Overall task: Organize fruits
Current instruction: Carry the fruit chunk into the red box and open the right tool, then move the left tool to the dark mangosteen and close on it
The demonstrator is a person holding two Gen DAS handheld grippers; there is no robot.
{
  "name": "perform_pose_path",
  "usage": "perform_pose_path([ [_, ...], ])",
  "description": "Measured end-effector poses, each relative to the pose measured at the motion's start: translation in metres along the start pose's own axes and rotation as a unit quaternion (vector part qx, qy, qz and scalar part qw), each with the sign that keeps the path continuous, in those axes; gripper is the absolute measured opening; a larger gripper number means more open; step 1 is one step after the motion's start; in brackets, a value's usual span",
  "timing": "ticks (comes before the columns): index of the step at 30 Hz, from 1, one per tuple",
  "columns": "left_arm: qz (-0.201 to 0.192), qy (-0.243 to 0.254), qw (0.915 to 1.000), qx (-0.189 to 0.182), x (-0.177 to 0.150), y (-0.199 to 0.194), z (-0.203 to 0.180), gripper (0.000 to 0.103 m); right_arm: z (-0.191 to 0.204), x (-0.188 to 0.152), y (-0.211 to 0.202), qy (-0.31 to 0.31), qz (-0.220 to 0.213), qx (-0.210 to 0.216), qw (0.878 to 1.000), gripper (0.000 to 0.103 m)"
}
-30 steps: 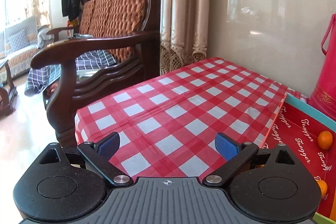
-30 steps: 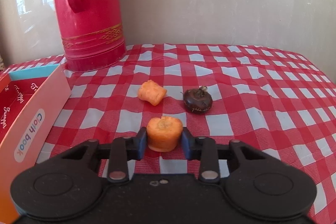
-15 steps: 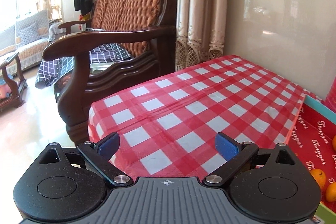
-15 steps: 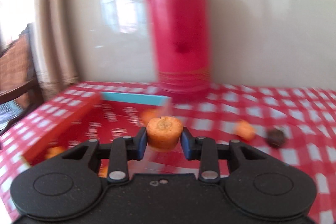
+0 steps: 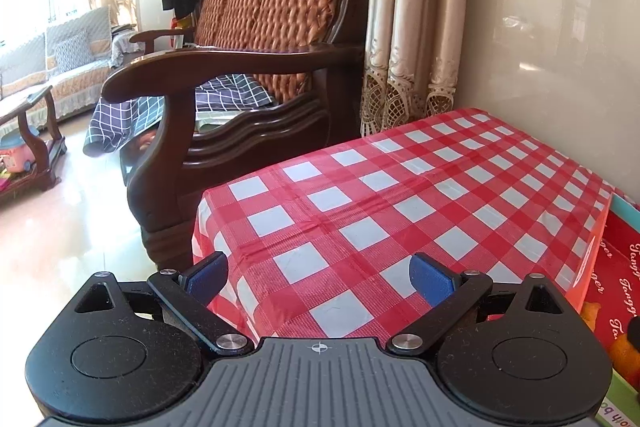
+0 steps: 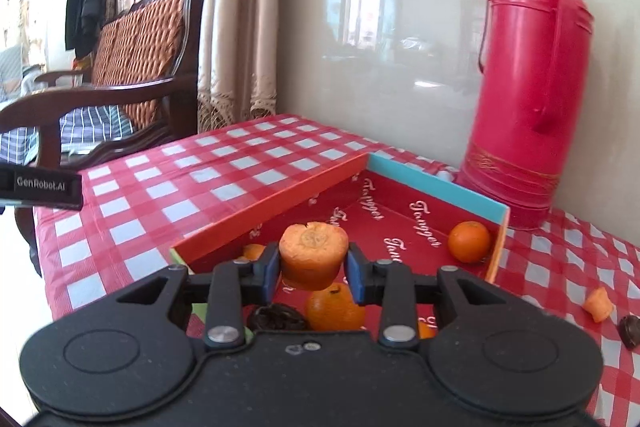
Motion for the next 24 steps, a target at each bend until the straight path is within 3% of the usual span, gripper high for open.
perform_pose_path([
  [2,0.000,-0.002,1.0000,-0.001,0.000,0.000,0.000,0.097,0.002,0.001,0.000,0.000,0.000,-0.005,1.000,0.060],
  [4,0.000,0.000,1.0000,-0.002,0.000,0.000,-0.001,0.097,0.000,0.002,-0.005,0.004,-0.013,-0.016,1.000,0.074],
  [10,-0.003,0.011,0.9999,-0.011,-0.002,-0.006,-0.011,0.097,-0.016,0.004,-0.022,0.018,-0.025,-0.041,0.999,0.073],
  [14,-0.006,0.022,0.9994,-0.026,-0.007,-0.013,-0.024,0.097,-0.036,-0.002,-0.038,0.036,-0.026,-0.079,0.996,0.078],
  [18,-0.013,0.047,0.9976,-0.050,-0.015,-0.027,-0.045,0.097,-0.063,-0.017,-0.056,0.054,-0.021,-0.151,0.987,0.083],
  [24,-0.020,0.088,0.9914,-0.095,-0.036,-0.052,-0.084,0.097,-0.111,-0.054,-0.077,0.099,0.010,-0.259,0.961,0.090],
])
Point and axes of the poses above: each gripper's, at about its wrist camera, not at the fingertips, and y roughly the way its jaws point, z to its left, x to its top, the point moved 4 cm from there along y, roughly the way its jaws point, and after that the axes turned 12 degrees about -y, right-handed, at the moved point
